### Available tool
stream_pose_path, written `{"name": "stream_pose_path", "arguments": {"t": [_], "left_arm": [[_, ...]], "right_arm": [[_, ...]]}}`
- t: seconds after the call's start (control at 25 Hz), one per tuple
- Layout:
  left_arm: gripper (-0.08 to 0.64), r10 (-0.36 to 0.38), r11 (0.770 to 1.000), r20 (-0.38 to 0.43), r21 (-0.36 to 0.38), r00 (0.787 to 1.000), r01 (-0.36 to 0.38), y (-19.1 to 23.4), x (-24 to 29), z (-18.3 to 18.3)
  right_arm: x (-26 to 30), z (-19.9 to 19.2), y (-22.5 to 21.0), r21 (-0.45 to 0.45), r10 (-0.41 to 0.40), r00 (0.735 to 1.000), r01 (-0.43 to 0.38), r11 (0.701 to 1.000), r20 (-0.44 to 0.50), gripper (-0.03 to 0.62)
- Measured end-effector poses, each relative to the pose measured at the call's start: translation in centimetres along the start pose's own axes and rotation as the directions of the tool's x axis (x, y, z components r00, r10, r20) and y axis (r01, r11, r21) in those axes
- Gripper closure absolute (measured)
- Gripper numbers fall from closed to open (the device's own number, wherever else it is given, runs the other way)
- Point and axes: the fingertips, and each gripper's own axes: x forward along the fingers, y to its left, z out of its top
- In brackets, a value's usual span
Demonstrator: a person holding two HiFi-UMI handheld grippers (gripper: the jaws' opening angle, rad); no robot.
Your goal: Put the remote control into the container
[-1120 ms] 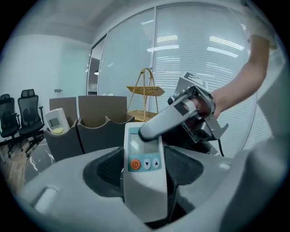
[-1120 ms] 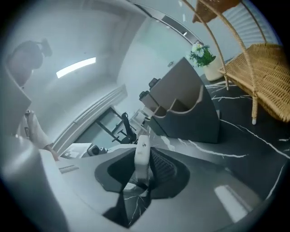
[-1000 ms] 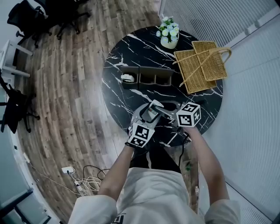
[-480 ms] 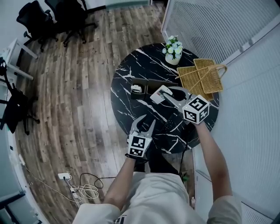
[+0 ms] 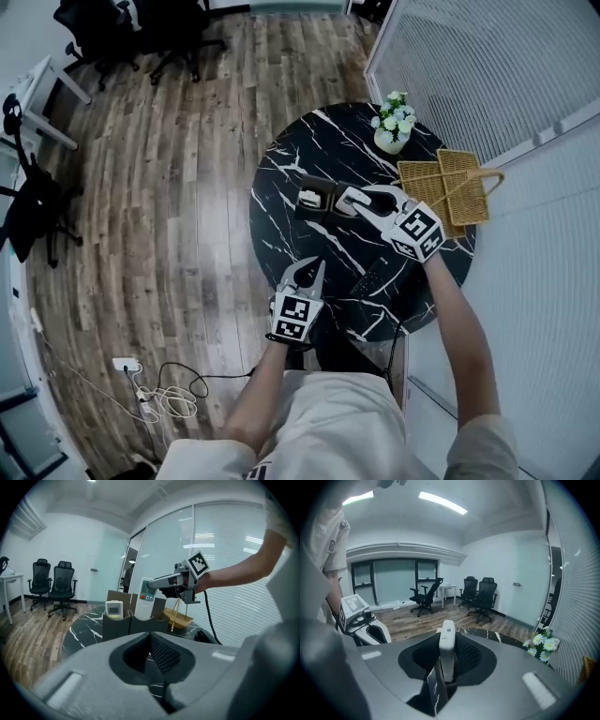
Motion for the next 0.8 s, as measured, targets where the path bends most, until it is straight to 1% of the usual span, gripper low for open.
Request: {"name": "stream_pose_path", "arguments": {"t": [0.2,0.36,0.52,0.68,0.8], "left_arm": [[0.555,-0.011,1.0,-0.008,-0.014,1.0,0.01,0.0,0.8,-0.1],[0.555,-0.012,1.0,-0.005,-0.021,1.0,0.012,0.1,1.4,0.3],[0.555,-0.012,1.0,-0.015,0.0,1.0,0.012,0.1,2.2,0.4],[0.555,0.002,1.0,-0.007,-0.01,1.0,-0.002,0.3,2.7,0.9],[0.555,0.008,1.0,-0.012,0.011,1.0,-0.008,0.5,3.0,1.0]], "right_arm": [[1.8,-1.6,0.4,-0.021,0.043,0.998,-0.044,0.999,-0.039,0.502],[2.7,-2.7,0.5,-0.034,0.06,0.996,-0.062,0.997,-0.066,0.502],[3.1,-3.7,0.1,-0.025,0.058,0.995,-0.061,0.998,-0.082,0.502],[3.7,-4.5,0.4,-0.027,0.058,0.993,-0.061,0.998,-0.099,0.502],[3.9,-4.6,0.4,-0.023,0.034,0.994,-0.037,0.999,-0.104,0.502]]}}
